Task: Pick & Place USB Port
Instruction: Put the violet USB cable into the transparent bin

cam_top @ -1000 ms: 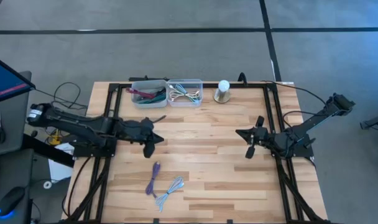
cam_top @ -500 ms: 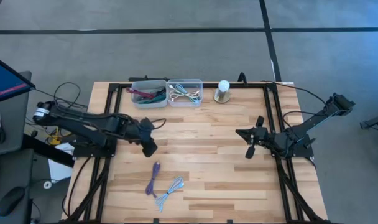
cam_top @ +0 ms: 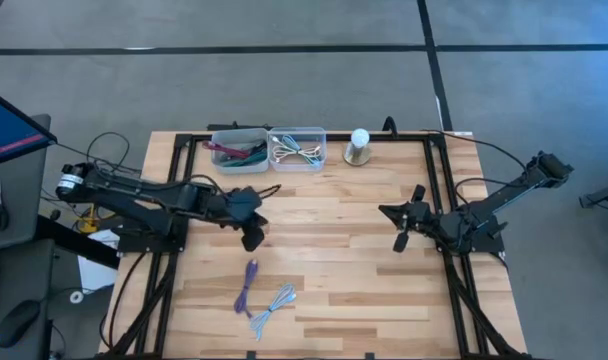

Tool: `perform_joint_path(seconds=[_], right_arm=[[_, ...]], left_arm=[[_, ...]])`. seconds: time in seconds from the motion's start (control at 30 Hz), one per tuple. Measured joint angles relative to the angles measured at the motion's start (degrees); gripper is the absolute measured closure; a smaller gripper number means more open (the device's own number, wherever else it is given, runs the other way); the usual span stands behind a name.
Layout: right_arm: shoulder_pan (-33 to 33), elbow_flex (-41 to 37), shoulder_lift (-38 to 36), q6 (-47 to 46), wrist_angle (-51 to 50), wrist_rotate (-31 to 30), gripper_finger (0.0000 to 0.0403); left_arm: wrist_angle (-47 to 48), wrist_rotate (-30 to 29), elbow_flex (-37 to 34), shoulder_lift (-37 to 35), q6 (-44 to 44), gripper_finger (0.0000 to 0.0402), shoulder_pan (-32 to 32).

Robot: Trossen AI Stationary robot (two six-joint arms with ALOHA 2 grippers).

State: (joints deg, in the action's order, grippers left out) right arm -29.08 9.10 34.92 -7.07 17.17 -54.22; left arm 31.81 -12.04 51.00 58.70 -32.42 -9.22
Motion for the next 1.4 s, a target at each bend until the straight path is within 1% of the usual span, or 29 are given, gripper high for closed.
perform_joint_path(seconds=[0.03,0.07,0.17,0.2,0.23,0.33,0.43,0.47,0.53,0.7,0.77,0.87,1.03,1.23,1.3,1.4], right_arm=[[0.0,0.0,0.0,0.0,0.0,0.0,0.0401],[0.0,0.0,0.0,0.0,0.0,0.0,0.0401],[0.0,0.0,0.0,0.0,0.0,0.1,0.0401],[0.0,0.0,0.0,0.0,0.0,0.1,0.0401],[0.0,0.0,0.0,0.0,0.0,0.2,0.0401],[0.0,0.0,0.0,0.0,0.0,0.2,0.0401],[0.0,0.0,0.0,0.0,0.0,0.2,0.0401],[0.0,0.0,0.0,0.0,0.0,0.2,0.0401],[0.0,0.0,0.0,0.0,0.0,0.2,0.0401],[0.0,0.0,0.0,0.0,0.0,0.1,0.0401],[0.0,0.0,0.0,0.0,0.0,0.1,0.0401],[0.0,0.0,0.0,0.0,0.0,0.1,0.0401],[0.0,0.0,0.0,0.0,-0.1,0.2,0.0401],[0.0,0.0,0.0,-2.0,-2.5,0.2,0.0401],[0.0,0.0,0.0,-3.0,-3.8,0.2,0.0401],[0.0,0.0,0.0,-3.4,-4.1,0.2,0.0401]], left_arm=[[-1.6,0.9,0.0,0.0,-0.9,0.0394,0.0],[-3.0,3.1,0.0,0.0,-1.1,0.0395,0.0],[-5.2,14.9,0.0,0.0,-1.0,0.0394,-0.1],[-5.5,17.8,0.0,0.2,-1.2,0.0393,-0.2],[-5.6,19.5,0.0,0.6,-2.4,0.0391,-0.6],[-5.4,22.5,0.0,2.8,-6.4,0.0387,-2.7],[-5.4,22.0,0.0,6.5,-10.9,0.0384,-4.9],[-5.4,21.3,0.0,7.8,-13.1,0.0382,-5.4],[-5.3,21.9,0.0,10.5,-17.7,0.0379,-6.3],[-5.2,30.1,0.0,15.0,-28.9,0.0365,-7.7],[-4.8,32.1,0.0,16.1,-31.7,0.0358,-7.8],[-3.3,32.6,0.0,17.7,-32.8,0.0345,-7.8],[-0.3,32.8,0.0,20.2,-31.4,0.0318,-7.8],[8.3,33.0,0.0,20.6,-30.8,0.0279,-7.8],[9.5,31.5,-0.1,20.6,-30.8,0.0265,-7.9],[8.8,26.6,-0.1,20.6,-30.8,0.0247,-8.4]])
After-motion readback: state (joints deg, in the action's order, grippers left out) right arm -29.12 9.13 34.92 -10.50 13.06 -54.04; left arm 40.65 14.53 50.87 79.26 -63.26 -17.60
